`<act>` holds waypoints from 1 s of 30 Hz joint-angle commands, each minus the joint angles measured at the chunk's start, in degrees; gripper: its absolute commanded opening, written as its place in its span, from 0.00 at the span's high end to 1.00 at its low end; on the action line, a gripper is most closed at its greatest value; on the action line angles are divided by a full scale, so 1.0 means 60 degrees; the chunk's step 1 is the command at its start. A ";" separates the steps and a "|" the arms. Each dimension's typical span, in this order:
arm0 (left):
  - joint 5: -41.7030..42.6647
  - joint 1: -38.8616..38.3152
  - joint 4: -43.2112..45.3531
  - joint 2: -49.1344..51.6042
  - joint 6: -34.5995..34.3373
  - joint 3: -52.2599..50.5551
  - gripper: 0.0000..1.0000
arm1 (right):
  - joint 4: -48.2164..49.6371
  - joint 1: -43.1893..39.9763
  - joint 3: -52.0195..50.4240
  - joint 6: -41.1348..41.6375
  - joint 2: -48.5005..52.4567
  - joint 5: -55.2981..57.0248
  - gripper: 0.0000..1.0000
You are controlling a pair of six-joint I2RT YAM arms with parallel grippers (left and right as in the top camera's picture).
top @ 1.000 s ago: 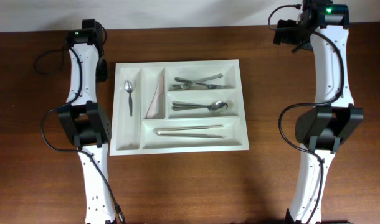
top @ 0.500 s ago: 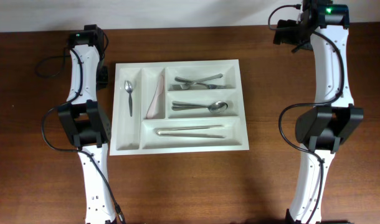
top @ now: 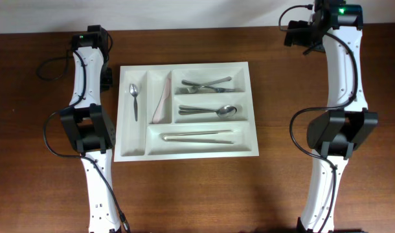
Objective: Pack container
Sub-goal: 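Lower the left gripper and grasp the remaining small spoon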
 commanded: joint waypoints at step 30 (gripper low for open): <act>0.0306 0.0040 -0.0317 0.0674 0.0036 0.0000 0.98 | -0.0007 0.0051 -0.0025 0.0117 0.0000 0.0149 0.01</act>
